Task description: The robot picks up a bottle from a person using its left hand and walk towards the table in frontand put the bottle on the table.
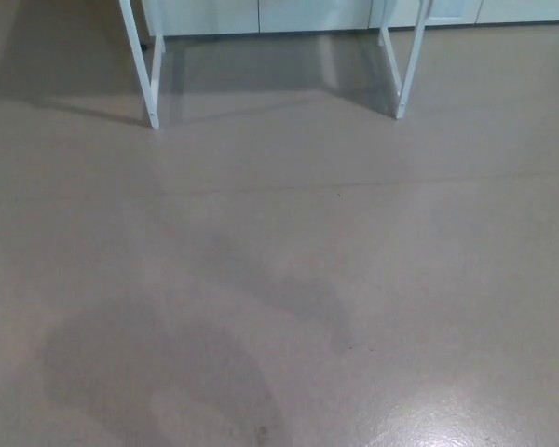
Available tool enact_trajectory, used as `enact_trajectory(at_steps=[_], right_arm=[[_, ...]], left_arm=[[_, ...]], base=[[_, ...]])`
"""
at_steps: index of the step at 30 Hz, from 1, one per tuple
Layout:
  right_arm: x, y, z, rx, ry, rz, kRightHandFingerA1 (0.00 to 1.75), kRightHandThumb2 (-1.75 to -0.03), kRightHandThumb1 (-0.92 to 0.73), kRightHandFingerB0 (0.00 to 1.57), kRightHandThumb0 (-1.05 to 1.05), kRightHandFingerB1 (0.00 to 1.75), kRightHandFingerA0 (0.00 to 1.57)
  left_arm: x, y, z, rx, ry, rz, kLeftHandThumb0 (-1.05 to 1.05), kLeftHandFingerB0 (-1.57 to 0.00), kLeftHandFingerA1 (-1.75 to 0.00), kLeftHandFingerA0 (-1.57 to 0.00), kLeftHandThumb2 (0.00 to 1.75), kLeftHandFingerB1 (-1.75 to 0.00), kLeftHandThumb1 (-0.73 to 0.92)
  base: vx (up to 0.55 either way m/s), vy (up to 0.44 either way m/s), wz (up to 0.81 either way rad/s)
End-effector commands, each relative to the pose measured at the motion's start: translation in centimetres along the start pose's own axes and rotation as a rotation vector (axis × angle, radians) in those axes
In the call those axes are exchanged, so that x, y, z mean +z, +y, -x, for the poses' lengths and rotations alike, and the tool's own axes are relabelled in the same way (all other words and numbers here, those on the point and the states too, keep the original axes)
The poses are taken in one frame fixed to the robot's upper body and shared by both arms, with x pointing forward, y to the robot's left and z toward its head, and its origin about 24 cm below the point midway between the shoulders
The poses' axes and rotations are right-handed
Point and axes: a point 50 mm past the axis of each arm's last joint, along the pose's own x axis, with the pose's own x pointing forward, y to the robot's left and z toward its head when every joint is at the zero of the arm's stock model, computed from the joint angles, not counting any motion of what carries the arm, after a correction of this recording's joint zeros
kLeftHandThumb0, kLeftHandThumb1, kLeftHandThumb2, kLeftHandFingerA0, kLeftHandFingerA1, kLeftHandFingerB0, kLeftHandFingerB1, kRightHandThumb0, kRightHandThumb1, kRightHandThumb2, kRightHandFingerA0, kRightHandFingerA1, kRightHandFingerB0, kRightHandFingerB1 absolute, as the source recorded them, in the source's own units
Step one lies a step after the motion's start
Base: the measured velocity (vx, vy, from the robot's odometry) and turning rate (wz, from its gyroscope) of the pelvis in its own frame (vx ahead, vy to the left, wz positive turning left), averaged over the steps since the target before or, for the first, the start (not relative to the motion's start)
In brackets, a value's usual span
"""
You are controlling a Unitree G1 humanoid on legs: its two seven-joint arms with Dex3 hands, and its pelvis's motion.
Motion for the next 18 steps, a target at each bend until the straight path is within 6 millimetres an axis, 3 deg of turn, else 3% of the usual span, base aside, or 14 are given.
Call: enact_trajectory(at_steps=[1, 15, 18], right_arm=[[0.3, -1.04, -0.05, -0.039, -0.028, -0.005, 0.53, -0.57, -0.57, 0.41, -0.28, 0.38, 0.76], [0.74, -1.03, -0.21, -0.039, -0.04, -0.002, 0.55, -0.58, -0.6, 0.44, -0.34, 0.39, 0.77], [0.97, -1.11, -0.23, -0.039, -0.054, -0.018, 0.58, -0.57, -0.59, 0.45, -0.35, 0.39, 0.77]], left_arm=[[0.79, 0.67, -0.11, 0.015, -0.044, 0.019, -0.27, -0.36, -0.42, -0.62, 0.58, -0.34, 0.57], [1.31, 0.54, -0.23, -0.009, -0.066, 0.018, -0.3, -0.35, -0.45, -0.61, 0.58, -0.34, 0.57], [1.77, 0.48, -0.4, -0.021, -0.072, 0.046, -0.37, -0.32, -0.4, -0.5, 0.59, -0.33, 0.59]], base=[[0.0, 0.0, 0.0], [0.0, 0.0, 0.0], [0.0, 0.0, 0.0]])
